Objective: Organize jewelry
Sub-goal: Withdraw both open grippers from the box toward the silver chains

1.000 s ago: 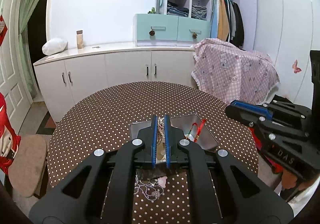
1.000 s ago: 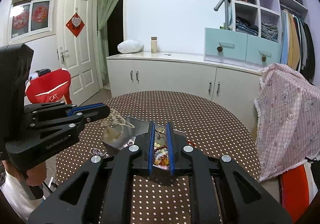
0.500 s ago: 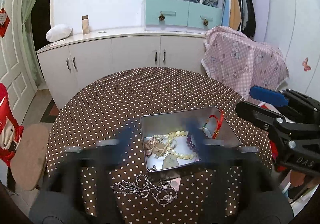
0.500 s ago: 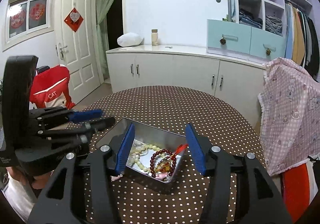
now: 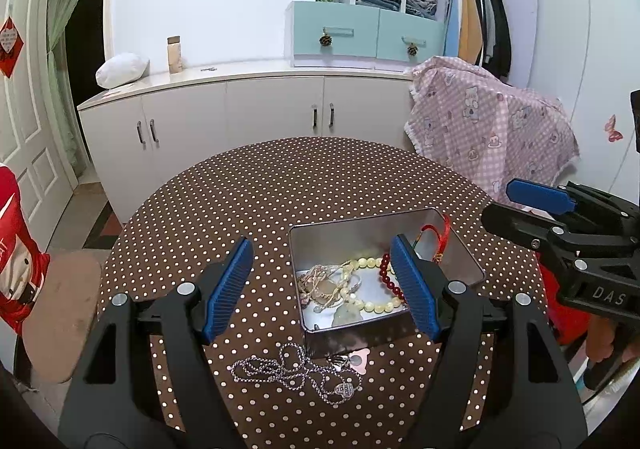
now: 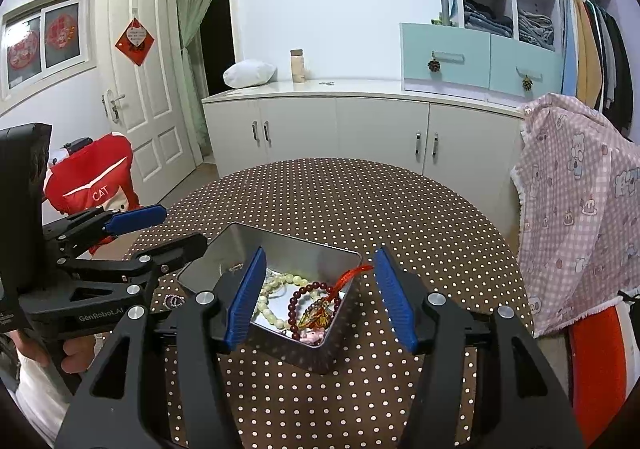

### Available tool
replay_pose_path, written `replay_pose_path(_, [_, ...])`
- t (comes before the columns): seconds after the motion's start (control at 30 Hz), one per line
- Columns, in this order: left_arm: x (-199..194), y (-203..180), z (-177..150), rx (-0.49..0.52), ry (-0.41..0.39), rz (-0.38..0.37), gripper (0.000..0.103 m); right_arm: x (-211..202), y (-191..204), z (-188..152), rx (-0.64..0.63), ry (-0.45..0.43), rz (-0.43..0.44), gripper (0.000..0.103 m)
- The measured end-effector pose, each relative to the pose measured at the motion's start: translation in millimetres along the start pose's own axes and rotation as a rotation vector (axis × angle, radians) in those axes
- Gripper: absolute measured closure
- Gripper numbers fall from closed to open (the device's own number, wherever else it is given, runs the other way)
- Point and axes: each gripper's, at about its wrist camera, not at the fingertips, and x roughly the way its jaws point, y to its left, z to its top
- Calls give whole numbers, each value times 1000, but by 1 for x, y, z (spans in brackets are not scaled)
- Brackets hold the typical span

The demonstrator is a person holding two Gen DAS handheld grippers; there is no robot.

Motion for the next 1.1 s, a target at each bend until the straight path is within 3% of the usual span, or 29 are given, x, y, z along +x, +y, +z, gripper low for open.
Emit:
replay_pose_path(0.33, [-1,11,-12,-7,17,18,32,1,0,-10,7,26,-6,46])
replay_pose_path(0.73, [-6,25,-35,17,51,37,24,-1,9,-21,-9,44,-1,42])
replay_pose_path(1.1, [-9,17,-66,99,115,-47,24,5,9,-44,13,95,6,40])
